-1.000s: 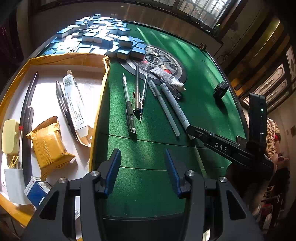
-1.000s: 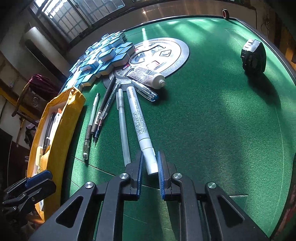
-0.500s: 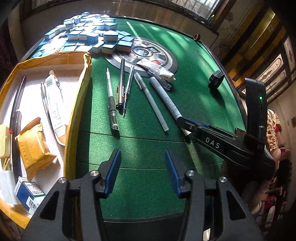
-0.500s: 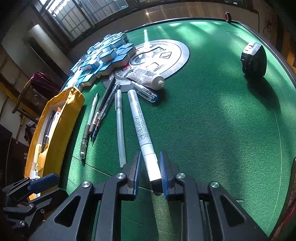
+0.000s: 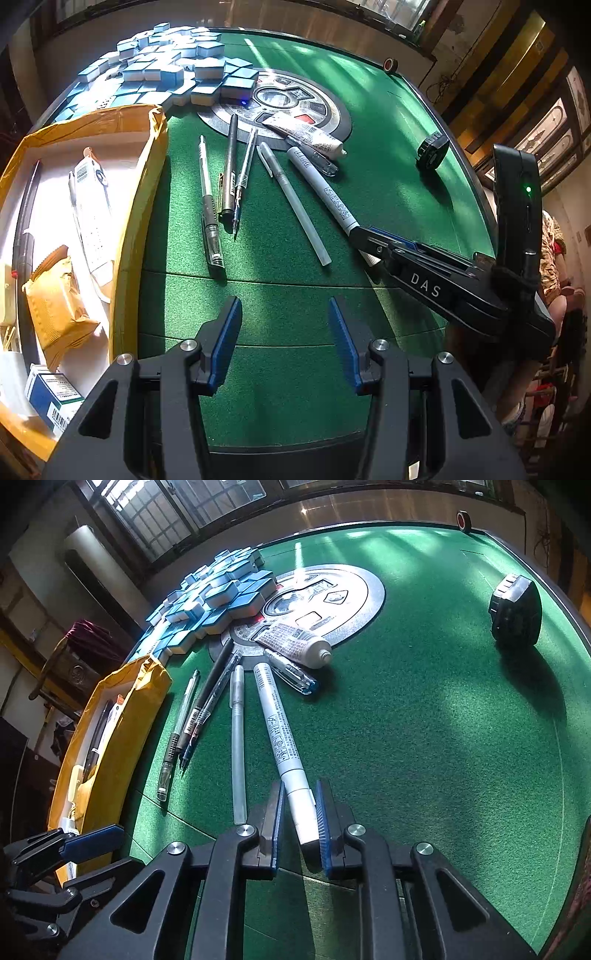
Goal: Organize objects
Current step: 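Grasp the frosted clear pen with the left tool while the right tool holds the marker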
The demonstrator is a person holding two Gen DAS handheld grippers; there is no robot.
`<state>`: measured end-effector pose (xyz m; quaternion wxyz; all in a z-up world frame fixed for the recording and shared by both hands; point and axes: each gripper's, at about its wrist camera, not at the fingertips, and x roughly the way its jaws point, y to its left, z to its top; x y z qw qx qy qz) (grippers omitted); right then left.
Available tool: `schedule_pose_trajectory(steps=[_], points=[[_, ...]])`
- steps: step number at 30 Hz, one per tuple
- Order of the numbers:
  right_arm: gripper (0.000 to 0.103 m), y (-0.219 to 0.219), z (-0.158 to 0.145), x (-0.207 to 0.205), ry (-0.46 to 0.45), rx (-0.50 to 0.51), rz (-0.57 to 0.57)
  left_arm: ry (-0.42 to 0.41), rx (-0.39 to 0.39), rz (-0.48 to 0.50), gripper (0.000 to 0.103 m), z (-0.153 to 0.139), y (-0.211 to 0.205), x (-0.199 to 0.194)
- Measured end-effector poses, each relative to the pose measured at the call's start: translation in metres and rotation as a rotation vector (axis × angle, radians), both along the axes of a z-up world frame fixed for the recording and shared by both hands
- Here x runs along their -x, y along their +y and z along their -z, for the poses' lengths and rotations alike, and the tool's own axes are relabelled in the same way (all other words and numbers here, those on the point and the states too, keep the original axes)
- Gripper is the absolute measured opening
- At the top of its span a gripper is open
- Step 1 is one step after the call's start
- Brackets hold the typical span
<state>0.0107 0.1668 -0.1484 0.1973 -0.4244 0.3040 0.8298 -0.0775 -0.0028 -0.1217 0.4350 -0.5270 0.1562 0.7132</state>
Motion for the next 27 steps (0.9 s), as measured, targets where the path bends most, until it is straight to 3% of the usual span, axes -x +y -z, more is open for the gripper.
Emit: schedule_pose_trajectory(steps=[8,21,26,27], points=[[0.014,0.001,-0.003,-0.024,-0.015,0.019,0.049,-0.04,0.025,0.002,0.047,0.012,0.021,0.004],[0.014,0.003,0.0,-0.032,0.008,0.044,0.074,-0.013,0.081,-0.044,0.047,0.034,0.073,0.02],[0.014,0.004,0.0,-0.032,0.009,0.043,0.075,0.066,0.11,-0.023,0.044,0.035,0.083,0.015],[0.014,0.004,0.0,-0.031,0.008,0.043,0.075,0.094,0.124,-0.018,0.037,0.035,0.083,0.013]])
